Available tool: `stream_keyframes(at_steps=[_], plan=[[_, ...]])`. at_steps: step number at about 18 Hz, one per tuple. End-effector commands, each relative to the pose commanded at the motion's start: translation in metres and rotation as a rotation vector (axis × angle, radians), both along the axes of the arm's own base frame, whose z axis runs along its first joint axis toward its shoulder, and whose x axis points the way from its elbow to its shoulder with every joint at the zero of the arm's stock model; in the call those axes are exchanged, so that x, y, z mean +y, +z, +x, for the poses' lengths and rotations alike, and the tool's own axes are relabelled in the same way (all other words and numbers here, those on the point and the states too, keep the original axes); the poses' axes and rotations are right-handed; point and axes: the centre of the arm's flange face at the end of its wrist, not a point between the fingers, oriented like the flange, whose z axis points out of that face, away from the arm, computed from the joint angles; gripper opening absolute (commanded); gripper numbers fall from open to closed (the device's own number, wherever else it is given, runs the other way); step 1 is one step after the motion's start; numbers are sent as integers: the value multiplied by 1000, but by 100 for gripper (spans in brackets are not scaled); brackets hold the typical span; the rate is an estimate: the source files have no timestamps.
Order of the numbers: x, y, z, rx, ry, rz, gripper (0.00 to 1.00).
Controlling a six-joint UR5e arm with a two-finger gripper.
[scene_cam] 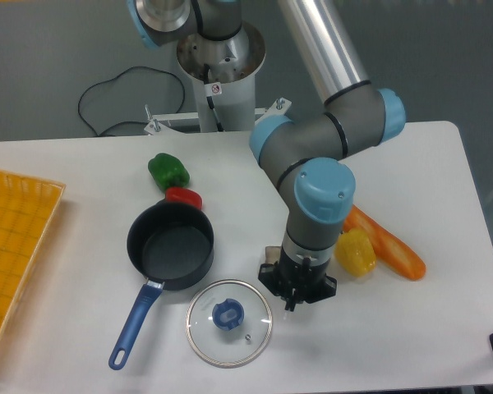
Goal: Pick up the toast
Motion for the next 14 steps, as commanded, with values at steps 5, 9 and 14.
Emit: stream_keyframes(at_steps=[5, 9, 14], plan=[[5, 38, 20, -18, -32, 106, 6], [17, 51, 46, -8, -78, 121, 6], [30, 50, 70, 9, -181, 117, 6]])
